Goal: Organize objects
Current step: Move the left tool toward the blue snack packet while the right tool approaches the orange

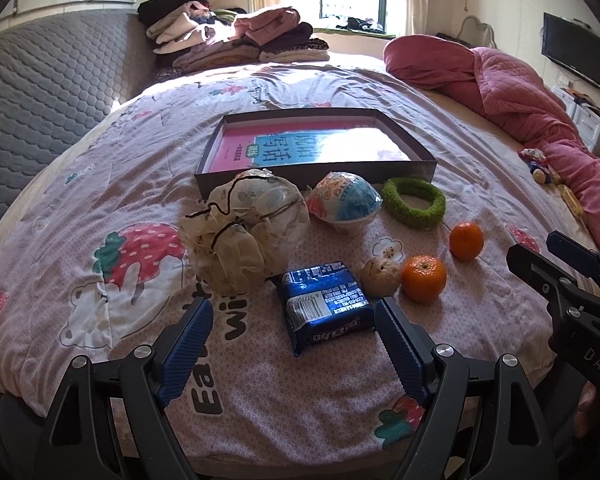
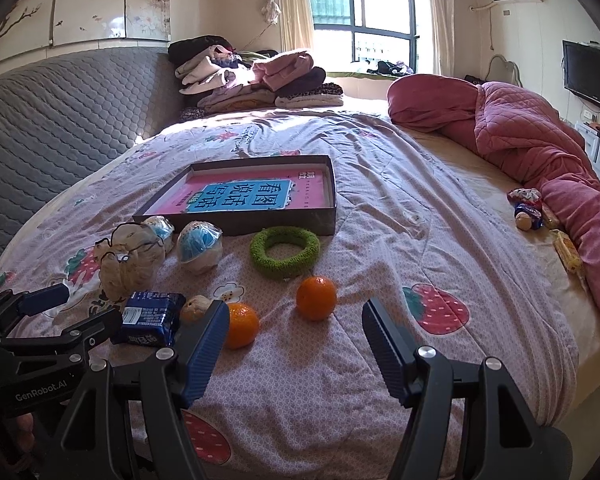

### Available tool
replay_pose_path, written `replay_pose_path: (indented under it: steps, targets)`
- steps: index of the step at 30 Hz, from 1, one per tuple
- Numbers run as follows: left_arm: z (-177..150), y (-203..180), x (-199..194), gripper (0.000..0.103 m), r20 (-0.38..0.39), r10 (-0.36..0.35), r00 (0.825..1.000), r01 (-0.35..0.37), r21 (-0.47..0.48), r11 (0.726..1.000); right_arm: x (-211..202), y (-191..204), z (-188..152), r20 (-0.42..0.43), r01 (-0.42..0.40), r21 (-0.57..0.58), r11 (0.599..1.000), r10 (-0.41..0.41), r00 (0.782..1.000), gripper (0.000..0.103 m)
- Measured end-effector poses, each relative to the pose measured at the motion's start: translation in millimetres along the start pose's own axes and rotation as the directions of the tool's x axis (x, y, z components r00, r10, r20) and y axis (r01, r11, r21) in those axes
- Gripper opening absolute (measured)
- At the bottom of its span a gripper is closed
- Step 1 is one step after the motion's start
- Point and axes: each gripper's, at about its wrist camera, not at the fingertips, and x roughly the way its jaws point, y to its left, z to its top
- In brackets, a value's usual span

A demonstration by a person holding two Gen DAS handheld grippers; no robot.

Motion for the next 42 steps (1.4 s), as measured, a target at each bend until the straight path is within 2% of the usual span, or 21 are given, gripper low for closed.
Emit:
replay_pose_path:
  steps: [21, 32, 42]
  targets:
    - [-1.0, -11.8, 46.5, 0.084, -0.089, -0.009, 0.996, 0.008, -0.02, 1.0, 42.9, -18.4, -5.3, -0.071, 0.002, -0.001, 1.0, -0.002, 0.997, 0.068]
    - [3.1, -1.8, 48.3, 0.084, -0.081, -0.016, 0.997, 0.011, -0.062, 0.998, 67.3, -20.7, 0.9, -0.096, -0.005, 0.001, 1.0, 0.005, 0.995, 0.068]
    - [6.2, -8.7, 62.0, 0.084, -0.126, -0.003, 0.992, -0.005, -0.069, 0.998, 77.7, -20.0, 0.5, -0.109, -0.002, -0.01, 1.0, 0.001, 0.994, 0.068]
